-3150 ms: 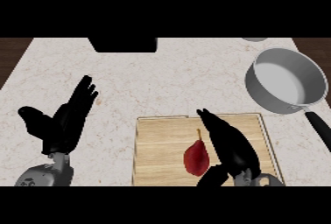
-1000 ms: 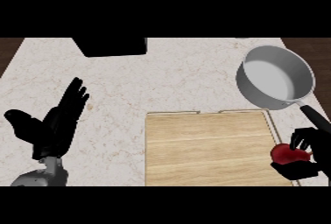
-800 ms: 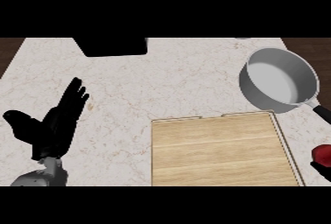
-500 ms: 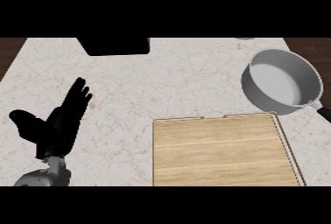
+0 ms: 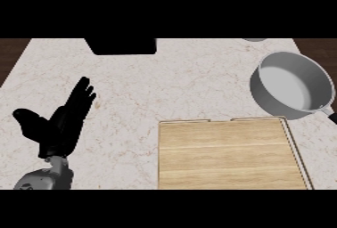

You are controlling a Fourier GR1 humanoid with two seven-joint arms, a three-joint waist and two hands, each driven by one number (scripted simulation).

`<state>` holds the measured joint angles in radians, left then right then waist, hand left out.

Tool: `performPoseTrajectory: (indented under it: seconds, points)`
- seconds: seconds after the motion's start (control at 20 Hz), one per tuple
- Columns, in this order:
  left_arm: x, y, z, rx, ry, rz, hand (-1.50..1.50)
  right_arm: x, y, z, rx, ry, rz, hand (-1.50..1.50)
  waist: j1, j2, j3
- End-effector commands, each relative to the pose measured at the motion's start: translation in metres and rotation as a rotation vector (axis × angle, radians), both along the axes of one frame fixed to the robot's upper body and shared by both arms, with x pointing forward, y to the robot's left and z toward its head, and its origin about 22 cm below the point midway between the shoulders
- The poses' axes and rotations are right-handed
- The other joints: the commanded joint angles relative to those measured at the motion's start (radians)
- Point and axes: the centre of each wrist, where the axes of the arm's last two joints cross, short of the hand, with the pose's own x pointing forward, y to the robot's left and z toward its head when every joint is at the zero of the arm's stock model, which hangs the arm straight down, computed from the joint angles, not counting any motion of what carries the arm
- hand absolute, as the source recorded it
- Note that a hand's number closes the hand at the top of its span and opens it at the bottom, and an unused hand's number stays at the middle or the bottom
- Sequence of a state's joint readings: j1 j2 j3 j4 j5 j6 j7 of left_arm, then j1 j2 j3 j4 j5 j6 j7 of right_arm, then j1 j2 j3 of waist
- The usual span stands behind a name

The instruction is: Pick the pear from the tray and place it in the pot

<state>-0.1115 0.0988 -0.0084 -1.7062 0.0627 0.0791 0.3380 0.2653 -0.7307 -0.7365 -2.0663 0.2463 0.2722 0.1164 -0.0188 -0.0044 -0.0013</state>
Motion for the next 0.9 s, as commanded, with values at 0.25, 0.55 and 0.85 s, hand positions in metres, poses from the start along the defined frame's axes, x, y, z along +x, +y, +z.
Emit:
performPoseTrajectory:
  seconds: [0.25,0.55,0.85]
  points:
    - [0.012,-0.022,-0.007,0.002,0.006,-0.024,0.0,0.04,0.021,0.048,0.068,-0.005,-0.002,1.5,0.023,0.006,0.001]
    - [0.012,-0.001,-0.004,0.024,-0.001,-0.026,0.0,0.093,0.041,0.041,0.102,0.044,-0.046,1.5,0.033,0.008,0.001]
    - [0.004,-0.022,-0.011,-0.014,0.001,-0.041,0.0,0.144,0.047,-0.003,0.101,0.116,-0.031,1.5,0.039,0.01,0.001]
